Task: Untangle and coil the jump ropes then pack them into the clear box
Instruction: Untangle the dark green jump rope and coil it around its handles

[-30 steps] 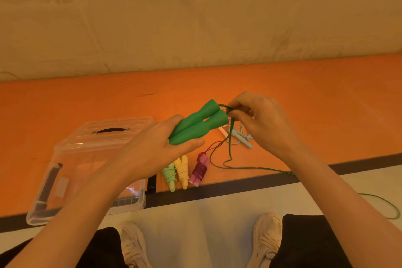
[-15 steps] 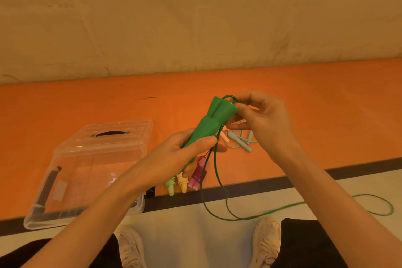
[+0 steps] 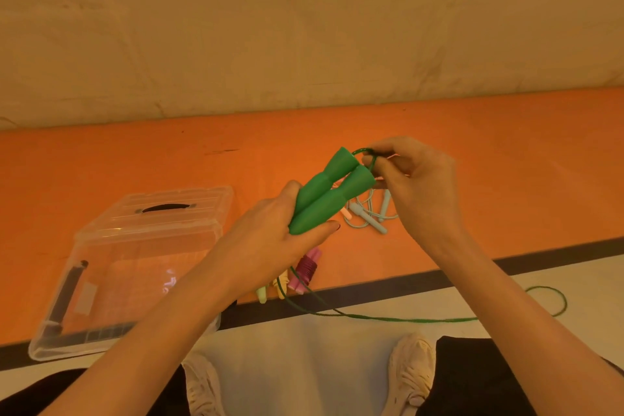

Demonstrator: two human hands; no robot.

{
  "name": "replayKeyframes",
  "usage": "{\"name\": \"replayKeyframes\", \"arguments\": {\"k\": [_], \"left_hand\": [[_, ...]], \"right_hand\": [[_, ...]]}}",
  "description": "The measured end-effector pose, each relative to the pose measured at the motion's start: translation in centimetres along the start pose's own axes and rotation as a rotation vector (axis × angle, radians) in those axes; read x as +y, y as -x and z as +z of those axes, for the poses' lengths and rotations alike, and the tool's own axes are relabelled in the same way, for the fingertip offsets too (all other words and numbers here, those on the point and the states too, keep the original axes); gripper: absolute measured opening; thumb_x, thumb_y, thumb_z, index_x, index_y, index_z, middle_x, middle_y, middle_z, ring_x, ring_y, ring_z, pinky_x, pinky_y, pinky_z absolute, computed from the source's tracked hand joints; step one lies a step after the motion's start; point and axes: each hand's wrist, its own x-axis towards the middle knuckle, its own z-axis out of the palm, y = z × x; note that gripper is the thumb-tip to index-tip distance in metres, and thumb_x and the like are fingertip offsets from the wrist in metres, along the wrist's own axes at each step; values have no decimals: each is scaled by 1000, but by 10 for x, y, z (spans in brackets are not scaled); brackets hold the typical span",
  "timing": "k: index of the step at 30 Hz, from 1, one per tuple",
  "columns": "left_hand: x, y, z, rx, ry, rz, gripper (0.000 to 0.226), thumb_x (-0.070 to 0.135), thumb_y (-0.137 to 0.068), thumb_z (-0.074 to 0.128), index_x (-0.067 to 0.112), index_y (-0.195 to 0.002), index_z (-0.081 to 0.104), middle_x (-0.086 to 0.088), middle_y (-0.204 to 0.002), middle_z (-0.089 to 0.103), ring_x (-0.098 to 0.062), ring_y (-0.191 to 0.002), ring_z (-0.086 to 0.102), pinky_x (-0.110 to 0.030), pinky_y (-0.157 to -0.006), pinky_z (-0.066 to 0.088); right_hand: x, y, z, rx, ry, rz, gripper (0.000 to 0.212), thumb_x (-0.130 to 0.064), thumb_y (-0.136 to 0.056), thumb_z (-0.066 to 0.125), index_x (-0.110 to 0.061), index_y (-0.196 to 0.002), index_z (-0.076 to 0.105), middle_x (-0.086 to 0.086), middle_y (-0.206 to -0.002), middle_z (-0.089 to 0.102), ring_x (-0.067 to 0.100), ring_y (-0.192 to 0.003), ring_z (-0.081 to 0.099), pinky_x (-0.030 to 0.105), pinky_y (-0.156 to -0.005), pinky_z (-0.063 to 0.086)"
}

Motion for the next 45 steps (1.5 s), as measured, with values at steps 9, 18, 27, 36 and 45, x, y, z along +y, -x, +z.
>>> {"name": "replayKeyframes", "arguments": {"k": [9, 18, 27, 36, 45], "left_hand": [[1, 2, 4, 201, 2, -22, 38, 61, -82, 52, 25, -91, 43, 7, -68, 53, -6, -60, 51, -28, -54, 39], [19, 1, 17, 165, -51, -37, 40, 54, -87, 55, 20, -105, 45, 11, -73, 42, -24, -90, 53, -40, -76, 46], [15, -5, 13, -7, 131, -88, 29, 28, -82, 68, 22, -98, 45, 5, -67, 54, -2, -60, 56, -23, -48, 41], [14, 2, 15, 216, -132, 2, 24, 42, -86, 59, 28, -100, 47, 12, -69, 44, -18, -81, 54, -38, -66, 46], [8, -1, 8, 149, -72, 25, 56, 77, -74, 42, 34, -110, 46, 15, -73, 51, -5, -69, 52, -30, -58, 40]], "right_hand": [[-4, 3, -2, -493, -954, 745, 41, -29, -89, 56, -1, -120, 57, 20, -124, 61, 32, -117, 59, 38, -101, 48], [-6, 18, 35, -131, -664, 522, 29, -25, -85, 67, 1, -98, 63, 18, -100, 72, 27, -97, 70, 37, -83, 57], [-13, 18, 34, -3, -595, 474, 27, -16, -90, 65, 8, -102, 63, 14, -90, 74, 23, -84, 73, 27, -68, 57], [-14, 20, 39, 57, -633, 493, 28, -18, -90, 65, 8, -100, 64, 16, -92, 74, 24, -86, 73, 28, -69, 58], [-13, 18, 38, 71, -637, 498, 14, -21, -90, 65, -10, -82, 67, 14, -90, 74, 26, -87, 72, 40, -80, 58]]}}
